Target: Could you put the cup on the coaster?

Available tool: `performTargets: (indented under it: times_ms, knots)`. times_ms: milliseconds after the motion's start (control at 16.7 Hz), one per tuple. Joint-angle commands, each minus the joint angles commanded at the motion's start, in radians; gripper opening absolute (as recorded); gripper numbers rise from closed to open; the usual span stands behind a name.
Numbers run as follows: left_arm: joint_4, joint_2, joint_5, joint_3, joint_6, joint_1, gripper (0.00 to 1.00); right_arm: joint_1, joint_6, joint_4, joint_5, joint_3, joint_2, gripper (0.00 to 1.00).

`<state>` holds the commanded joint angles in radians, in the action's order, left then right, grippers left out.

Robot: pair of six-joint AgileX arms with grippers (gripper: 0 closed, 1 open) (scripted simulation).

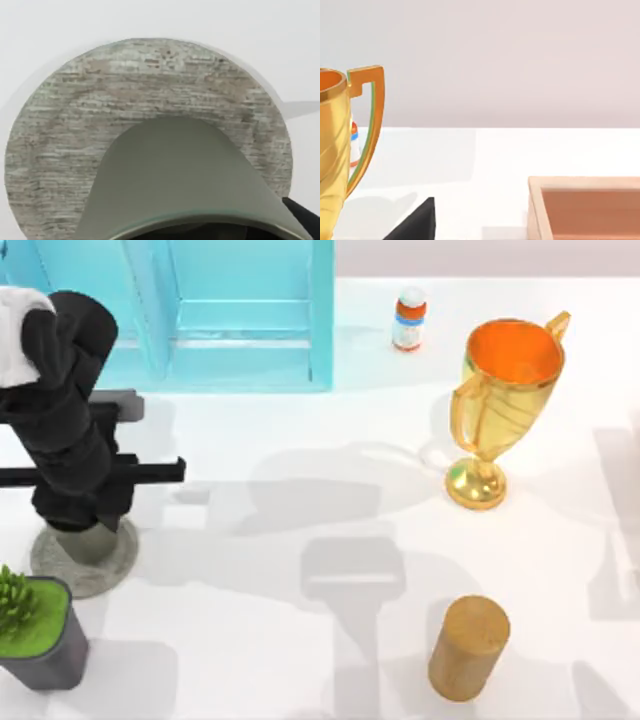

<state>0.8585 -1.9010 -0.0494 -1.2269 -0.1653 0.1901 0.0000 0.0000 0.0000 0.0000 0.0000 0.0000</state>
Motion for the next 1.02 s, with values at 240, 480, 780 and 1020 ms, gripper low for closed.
performTargets:
  times_ms: [240,480,780,1020]
  knots:
    - [0.000,0.000,0.000,0.000,0.000,0.000,0.45,0.000,0.000,0.000,0.000,0.000,0.000,1.00]
    - [0.000,0.000,0.000,0.000,0.000,0.000,0.75,0.000,0.000,0.000,0.000,0.000,0.000,1.00]
    - [0.000,0.000,0.000,0.000,0.000,0.000,1.00,0.000,0.000,0.000,0.000,0.000,0.000,1.00]
    - [0.000,0.000,0.000,0.000,0.000,0.000,1.00,0.000,0.000,0.000,0.000,0.000,0.000,1.00]
